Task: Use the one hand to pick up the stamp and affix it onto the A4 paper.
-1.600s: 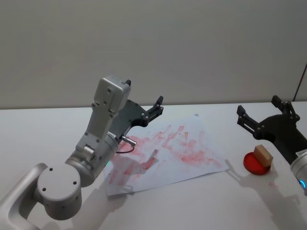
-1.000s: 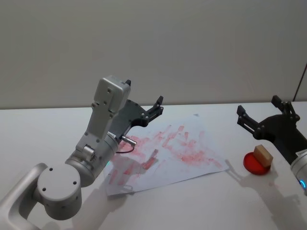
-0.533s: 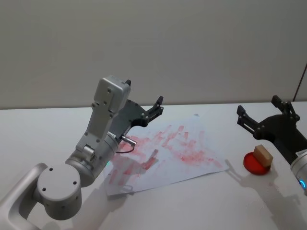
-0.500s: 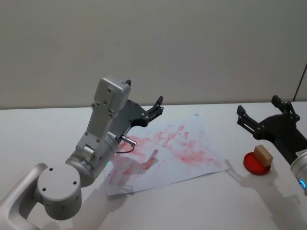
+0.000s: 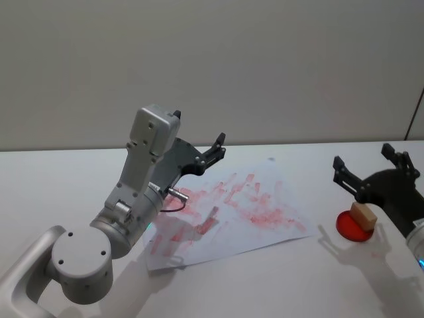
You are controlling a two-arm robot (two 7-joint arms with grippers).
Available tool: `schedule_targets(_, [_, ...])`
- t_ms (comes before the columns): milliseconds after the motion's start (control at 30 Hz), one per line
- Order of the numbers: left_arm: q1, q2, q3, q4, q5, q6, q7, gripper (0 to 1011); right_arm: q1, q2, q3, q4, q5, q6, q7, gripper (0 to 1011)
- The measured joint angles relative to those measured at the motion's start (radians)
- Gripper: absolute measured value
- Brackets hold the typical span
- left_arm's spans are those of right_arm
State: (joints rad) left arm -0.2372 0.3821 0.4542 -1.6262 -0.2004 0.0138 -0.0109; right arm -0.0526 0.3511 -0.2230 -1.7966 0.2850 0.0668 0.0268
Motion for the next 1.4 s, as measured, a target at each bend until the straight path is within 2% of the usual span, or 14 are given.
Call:
schedule_targets(267, [0.000, 0.000, 0.000, 0.000, 0.000, 0.000, 0.000, 1001, -0.055, 0.017, 0.003, -0.043, -0.002, 0.082, -0.064, 1001])
schedule_targets(533, [0.000, 0.000, 0.000, 0.000, 0.000, 0.000, 0.000, 1001, -0.064, 0.016, 0.005, -0.048, -0.012, 0.176, -0.099, 1001])
schedule_targets(867, [0.000, 0.000, 0.000, 0.000, 0.000, 0.000, 0.000, 1001, -0.034, -0.004, 0.006, -0.003, -0.032, 0.271, -0.104, 1001])
schedule_targets(1400, [0.000, 0.000, 0.000, 0.000, 0.000, 0.000, 0.000, 1001, 0.042, -0.045, -0.005, 0.101, -0.077, 0.346, -0.049, 1001])
